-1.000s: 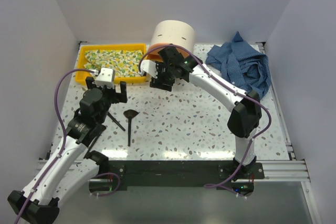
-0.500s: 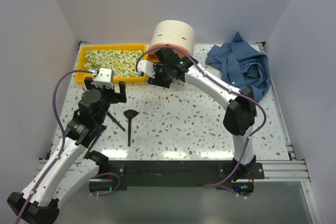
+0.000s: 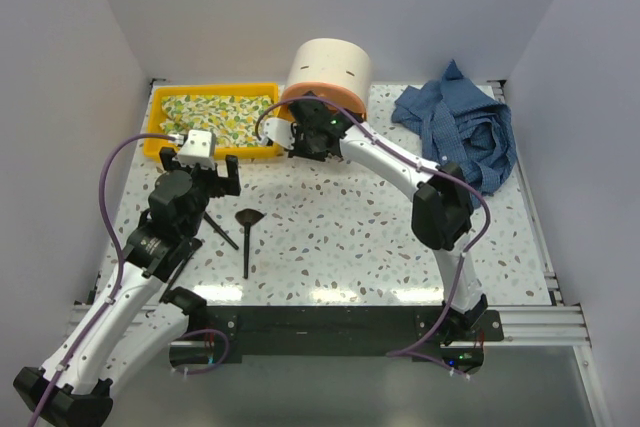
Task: Organize the makeup
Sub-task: Close the drawer in the storage box.
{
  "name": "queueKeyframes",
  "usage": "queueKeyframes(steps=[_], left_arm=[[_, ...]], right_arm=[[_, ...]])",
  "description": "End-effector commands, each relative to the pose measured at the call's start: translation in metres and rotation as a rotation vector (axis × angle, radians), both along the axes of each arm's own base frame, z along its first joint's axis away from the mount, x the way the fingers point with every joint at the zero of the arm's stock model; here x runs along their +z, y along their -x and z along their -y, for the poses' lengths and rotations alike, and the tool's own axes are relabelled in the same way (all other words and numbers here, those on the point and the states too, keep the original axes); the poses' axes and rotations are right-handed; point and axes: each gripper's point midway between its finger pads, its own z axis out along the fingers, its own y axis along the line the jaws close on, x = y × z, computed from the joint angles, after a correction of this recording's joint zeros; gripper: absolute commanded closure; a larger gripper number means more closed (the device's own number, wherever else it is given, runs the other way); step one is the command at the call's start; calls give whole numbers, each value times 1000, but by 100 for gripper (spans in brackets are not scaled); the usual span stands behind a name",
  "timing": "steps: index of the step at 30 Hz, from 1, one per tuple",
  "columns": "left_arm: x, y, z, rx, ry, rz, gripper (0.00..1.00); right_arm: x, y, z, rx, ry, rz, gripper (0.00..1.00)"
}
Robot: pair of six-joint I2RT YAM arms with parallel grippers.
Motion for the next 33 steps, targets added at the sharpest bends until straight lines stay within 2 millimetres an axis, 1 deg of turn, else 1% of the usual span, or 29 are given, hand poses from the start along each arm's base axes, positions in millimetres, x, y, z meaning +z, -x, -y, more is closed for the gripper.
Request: queueKeyframes(steps=[1, 2, 3, 4, 6, 7, 9, 10, 11, 13, 15, 16, 18, 19, 20, 21, 22, 23, 24, 25, 26, 27, 28, 30, 31, 33], left_arm=[[11, -3, -2, 9, 3, 49, 0], [11, -3, -2, 7, 4, 51, 0], [10, -3, -2, 7, 3, 49, 0], [11, -3, -1, 4, 4, 49, 0], [11, -3, -2, 7, 3, 49, 0], [11, -3, -2, 7, 3, 49, 0], [11, -3, -2, 7, 4, 51, 0], [11, -3, -2, 7, 4, 51, 0], [11, -3, -2, 7, 4, 51, 0], [10, -3, -2, 7, 3, 48, 0], [10, -3, -2, 7, 3, 48, 0], [10, -3, -2, 7, 3, 48, 0], [10, -3, -1, 6, 3, 48, 0], [10, -4, -1, 5, 2, 46, 0], [9, -4, 0, -1, 2, 45, 0], [8, -4, 0, -1, 2, 43, 0], [8, -4, 1, -4, 2, 42, 0], [7, -5, 2, -8, 0, 36, 0], [6, -5, 2, -10, -3, 33, 0], [6, -6, 3, -13, -3, 32, 0], [5, -6, 4, -17, -2, 30, 0], [4, -6, 5, -19, -3, 27, 0], [4, -6, 5, -22, -3, 25, 0], [3, -7, 8, -34, -1, 25, 0], [2, -8, 9, -39, -3, 19, 0], [-1, -9, 12, -53, -2, 6, 0]], right_arm=[[23, -40, 15, -116, 5, 146, 88], [27, -49, 20, -145, 4, 176, 84], [26, -53, 22, -155, 8, 187, 80], [28, -59, 27, -175, 6, 201, 72], [32, -68, 28, -196, -3, 232, 63], [34, -70, 29, -202, -8, 240, 57], [37, -74, 29, -204, -17, 247, 47], [37, -74, 29, -202, -17, 247, 39], [37, -74, 29, -201, -16, 247, 34], [36, -73, 28, -198, -17, 241, 26], [33, -69, 28, -191, -15, 223, 26], [31, -65, 26, -179, -26, 200, 26], [34, -56, 28, -179, -39, 172, 26], [30, -51, 28, -175, -40, 155, 26], [32, -46, 27, -165, -56, 140, 26], [41, -41, 28, -167, -82, 137, 26], [41, -34, 29, -163, -90, 118, 26], [41, -25, 27, -142, -116, 82, 26], [56, -17, 27, -142, -157, 81, 26], [51, -8, 29, -136, -160, 49, 26], [50, 4, 27, -116, -183, 9, 26], [65, 15, 28, -102, -231, 1, 26], [54, 29, 30, -84, -225, -44, 26], [58, 44, 33, -65, -257, -73, 26], [61, 55, 40, -58, -266, -81, 26], [63, 65, 47, -55, -290, -95, 26]])
